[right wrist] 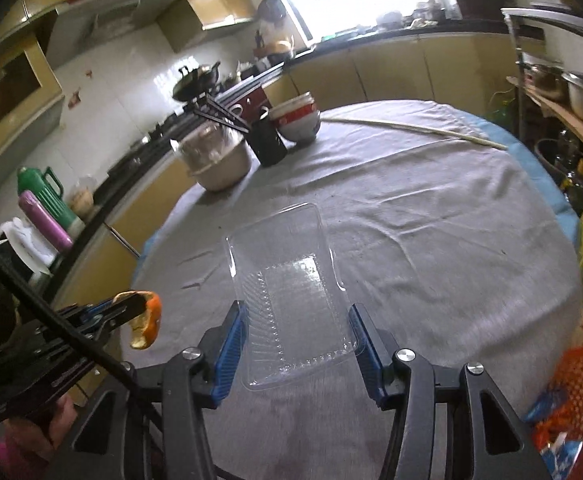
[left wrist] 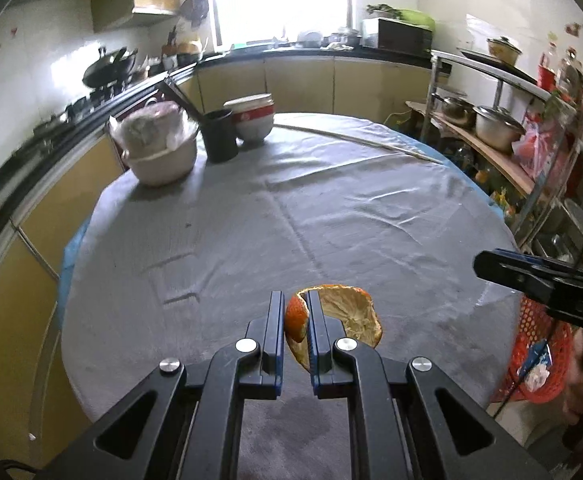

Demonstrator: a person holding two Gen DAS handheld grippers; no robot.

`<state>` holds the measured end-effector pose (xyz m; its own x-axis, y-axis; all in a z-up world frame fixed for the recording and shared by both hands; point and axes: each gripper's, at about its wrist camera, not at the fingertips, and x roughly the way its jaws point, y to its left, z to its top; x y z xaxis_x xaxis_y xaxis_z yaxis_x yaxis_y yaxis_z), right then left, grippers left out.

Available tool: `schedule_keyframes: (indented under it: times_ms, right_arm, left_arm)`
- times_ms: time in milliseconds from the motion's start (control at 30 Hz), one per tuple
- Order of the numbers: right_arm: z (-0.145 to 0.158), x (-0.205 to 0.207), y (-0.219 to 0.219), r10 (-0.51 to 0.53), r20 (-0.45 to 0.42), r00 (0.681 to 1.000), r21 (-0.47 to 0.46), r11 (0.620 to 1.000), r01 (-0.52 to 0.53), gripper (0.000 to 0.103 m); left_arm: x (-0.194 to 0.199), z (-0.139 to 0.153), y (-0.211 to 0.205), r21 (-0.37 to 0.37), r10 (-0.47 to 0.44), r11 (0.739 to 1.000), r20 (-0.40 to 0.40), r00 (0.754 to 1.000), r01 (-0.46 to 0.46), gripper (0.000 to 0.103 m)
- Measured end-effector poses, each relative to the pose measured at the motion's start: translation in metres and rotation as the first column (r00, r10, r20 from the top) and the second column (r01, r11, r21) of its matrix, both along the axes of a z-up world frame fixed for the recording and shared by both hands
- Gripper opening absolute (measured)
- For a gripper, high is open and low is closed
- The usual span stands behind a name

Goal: Collect trash
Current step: 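Close the right tool on the clear plastic tray and lift it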

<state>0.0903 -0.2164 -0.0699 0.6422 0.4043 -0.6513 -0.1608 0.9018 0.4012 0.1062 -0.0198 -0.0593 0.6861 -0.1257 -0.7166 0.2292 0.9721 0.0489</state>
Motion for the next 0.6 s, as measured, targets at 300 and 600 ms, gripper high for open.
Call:
schedule_keyframes:
  times_ms: [300, 600]
  right_arm:
    - [0.009, -0.050, -0.031, -0.062, 0.033, 0.998, 0.046, 0.997, 0.060, 0.055]
    - [0.004, -0.073, -0.052, -0.101, 0.029, 0.995, 0.072, 0.993, 0.098, 0.055]
  left_arm:
    - [-0.022, 0.015, -0.029, 0.089, -0.034, 0.996, 0.068, 0.997, 0.028, 0.011]
    - [-0.031, 0.014, -0.048, 0.115, -0.058, 0.992, 0.065, 0.996, 0.050, 0.011]
